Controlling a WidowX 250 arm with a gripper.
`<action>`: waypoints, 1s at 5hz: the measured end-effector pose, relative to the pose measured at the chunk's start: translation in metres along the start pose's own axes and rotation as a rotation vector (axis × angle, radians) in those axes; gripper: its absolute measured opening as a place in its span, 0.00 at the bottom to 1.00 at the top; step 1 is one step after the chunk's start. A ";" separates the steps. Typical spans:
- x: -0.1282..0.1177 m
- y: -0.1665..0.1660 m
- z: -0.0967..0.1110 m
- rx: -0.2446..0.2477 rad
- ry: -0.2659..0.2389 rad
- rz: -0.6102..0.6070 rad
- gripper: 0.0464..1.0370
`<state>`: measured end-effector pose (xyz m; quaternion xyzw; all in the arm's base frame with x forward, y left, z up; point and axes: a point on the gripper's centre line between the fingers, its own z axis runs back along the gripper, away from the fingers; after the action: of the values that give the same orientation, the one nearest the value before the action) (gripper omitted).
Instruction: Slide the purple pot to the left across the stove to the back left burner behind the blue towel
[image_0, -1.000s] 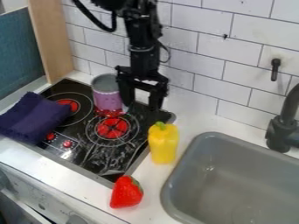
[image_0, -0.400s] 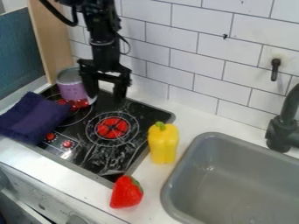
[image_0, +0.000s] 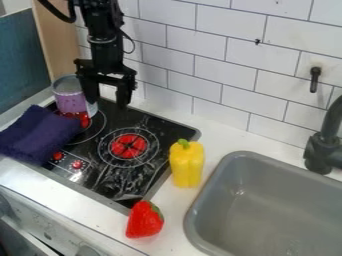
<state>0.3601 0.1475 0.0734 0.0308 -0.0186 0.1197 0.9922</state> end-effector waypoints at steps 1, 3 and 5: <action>-0.003 0.006 -0.001 -0.006 0.011 -0.004 0.96; -0.035 -0.007 0.023 -0.049 0.038 -0.121 0.96; -0.129 -0.017 0.047 0.095 0.186 -0.413 0.96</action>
<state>0.2378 0.0972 0.1140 0.0694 0.0852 -0.0830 0.9905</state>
